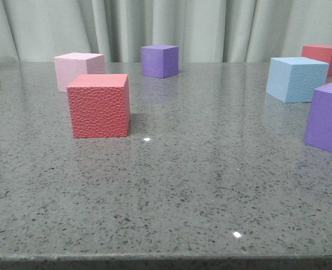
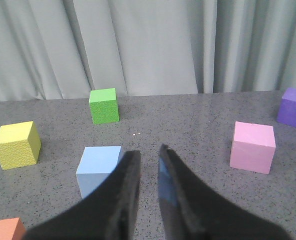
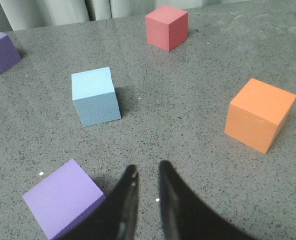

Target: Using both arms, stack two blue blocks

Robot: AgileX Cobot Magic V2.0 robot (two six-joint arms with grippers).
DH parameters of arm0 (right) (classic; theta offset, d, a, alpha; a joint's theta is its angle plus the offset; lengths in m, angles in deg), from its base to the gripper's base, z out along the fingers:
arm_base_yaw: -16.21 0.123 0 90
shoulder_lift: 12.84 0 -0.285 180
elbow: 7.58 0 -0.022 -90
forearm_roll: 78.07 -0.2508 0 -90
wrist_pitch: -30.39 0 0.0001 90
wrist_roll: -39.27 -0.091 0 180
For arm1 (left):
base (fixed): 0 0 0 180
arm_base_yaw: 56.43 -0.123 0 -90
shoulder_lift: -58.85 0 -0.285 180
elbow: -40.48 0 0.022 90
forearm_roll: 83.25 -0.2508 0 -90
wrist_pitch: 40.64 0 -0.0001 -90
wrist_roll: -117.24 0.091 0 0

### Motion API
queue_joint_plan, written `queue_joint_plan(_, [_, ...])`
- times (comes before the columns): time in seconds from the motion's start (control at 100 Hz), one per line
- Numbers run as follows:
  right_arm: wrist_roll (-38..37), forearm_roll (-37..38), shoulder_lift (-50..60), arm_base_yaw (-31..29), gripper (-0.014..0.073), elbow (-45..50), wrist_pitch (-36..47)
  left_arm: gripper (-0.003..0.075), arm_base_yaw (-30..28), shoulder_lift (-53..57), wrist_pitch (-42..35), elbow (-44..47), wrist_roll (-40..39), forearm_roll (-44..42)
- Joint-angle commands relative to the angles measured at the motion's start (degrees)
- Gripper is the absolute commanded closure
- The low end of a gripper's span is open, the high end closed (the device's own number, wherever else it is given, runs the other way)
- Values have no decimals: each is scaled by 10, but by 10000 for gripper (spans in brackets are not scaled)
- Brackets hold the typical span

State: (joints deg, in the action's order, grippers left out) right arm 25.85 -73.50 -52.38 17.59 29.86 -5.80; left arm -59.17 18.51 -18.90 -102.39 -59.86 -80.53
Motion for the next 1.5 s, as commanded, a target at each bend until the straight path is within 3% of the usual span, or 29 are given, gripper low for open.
queue_joint_plan(0.0, [6, 2, -16, -3, 266, -23, 38, 377, 0, -7, -50, -22, 0, 6])
queue_joint_plan(0.11, [6, 2, -19, -3, 127, -23, 38, 162, 0, -7, -49, -22, 0, 6])
queue_joint_plan(0.23, [6, 2, -19, -3, 37, -23, 38, 41, 0, -7, -37, -22, 0, 6])
queue_joint_plan(0.63, [4, -15, -22, -3, 13, -26, 62, 38, 0, -7, -59, -22, 0, 8])
queue_joint_plan(0.72, [5, -18, -48, -3, 13, -53, 37, 38, 0, -7, -61, -23, 0, -11])
queue_joint_plan(1.04, [49, -49, -232, 26, 13, -233, -51, 38, 0, -58, 41, -93, -1, -20])
queue_joint_plan(1.49, [58, -46, -528, 63, 13, -518, -221, 38, 0, -88, 63, -111, -1, -20])
